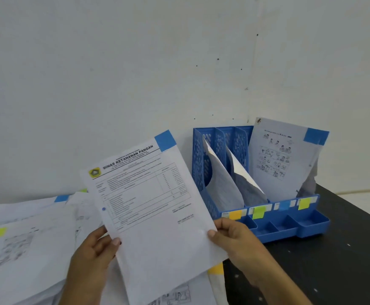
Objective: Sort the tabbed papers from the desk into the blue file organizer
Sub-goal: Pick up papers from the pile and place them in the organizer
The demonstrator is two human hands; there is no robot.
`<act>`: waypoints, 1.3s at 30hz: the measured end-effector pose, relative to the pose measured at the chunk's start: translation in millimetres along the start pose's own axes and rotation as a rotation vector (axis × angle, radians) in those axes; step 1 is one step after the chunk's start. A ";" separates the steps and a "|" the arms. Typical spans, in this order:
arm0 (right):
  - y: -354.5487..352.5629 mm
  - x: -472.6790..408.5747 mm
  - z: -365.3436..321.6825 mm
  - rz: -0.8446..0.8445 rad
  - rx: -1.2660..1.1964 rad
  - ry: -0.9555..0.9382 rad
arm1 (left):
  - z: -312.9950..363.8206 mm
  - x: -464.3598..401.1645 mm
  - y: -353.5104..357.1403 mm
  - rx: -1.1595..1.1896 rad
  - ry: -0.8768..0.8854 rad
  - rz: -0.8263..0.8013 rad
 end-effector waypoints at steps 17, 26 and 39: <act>-79.2 13.1 -71.5 0.368 -0.104 -0.368 | 29.9 21.5 42.4 -0.223 0.322 -0.189; -231.6 51.5 -111.4 0.938 -0.400 -0.565 | 26.2 52.3 97.1 -0.483 0.505 -0.305; -306.5 46.8 -142.9 1.342 -0.373 -0.668 | 11.6 117.8 202.6 -0.716 0.727 -0.534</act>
Point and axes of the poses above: each hand's wrist, its own x-axis away from the middle knuckle, its own y-axis out of the palm, z = x × y, the point moved 8 cm from there along -x, towards the middle knuckle, and after that the axes turned 13 degrees about z, right-handed, at the moved point
